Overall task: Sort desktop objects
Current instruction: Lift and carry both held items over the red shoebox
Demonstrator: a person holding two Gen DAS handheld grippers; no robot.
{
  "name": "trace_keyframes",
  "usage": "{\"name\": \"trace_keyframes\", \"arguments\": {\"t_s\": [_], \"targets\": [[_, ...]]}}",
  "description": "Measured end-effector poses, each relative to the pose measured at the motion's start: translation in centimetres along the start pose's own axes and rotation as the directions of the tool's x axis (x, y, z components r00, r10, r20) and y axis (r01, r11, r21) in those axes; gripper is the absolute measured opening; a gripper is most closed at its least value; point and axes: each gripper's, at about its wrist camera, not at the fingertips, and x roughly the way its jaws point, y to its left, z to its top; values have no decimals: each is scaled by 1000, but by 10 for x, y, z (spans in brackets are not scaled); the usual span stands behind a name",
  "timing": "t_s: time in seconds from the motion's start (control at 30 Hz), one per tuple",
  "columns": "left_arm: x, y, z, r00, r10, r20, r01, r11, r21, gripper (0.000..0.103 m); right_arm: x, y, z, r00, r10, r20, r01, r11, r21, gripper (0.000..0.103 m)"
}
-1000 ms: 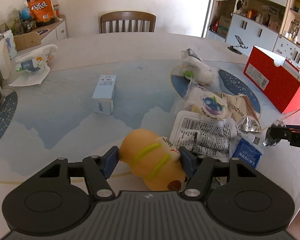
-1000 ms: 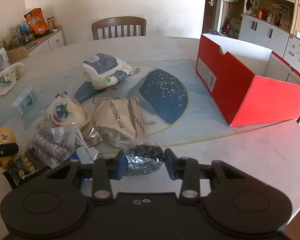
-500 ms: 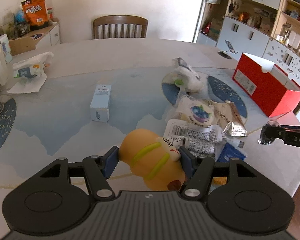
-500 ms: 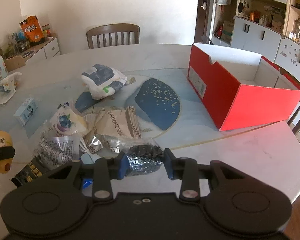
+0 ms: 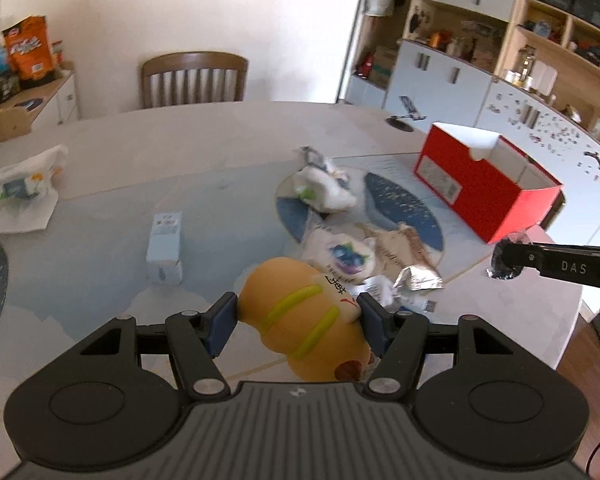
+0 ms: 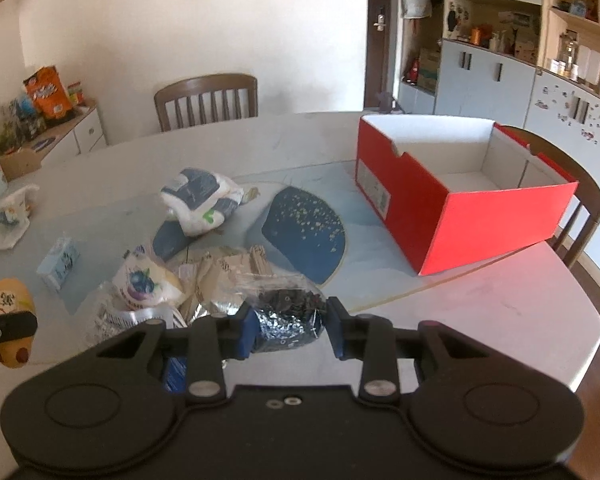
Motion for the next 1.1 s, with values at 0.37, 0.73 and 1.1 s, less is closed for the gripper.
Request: {"name": "trace_keyframes", "arguments": {"t_s": [0.37, 0.73, 1.1], "targets": [[-1, -27, 18, 997, -81, -10, 81, 995, 60, 64, -18, -4, 9, 999, -2, 38, 0, 998, 57, 34], [27, -83, 49, 994, -106, -29, 108, 992, 70, 64, -12, -41, 36, 997, 78, 7, -78, 996, 39, 34], [70, -148, 91, 995, -102, -3, 102, 994, 43, 64, 13, -99, 76, 987, 158, -26, -158, 987, -20, 34]]}}
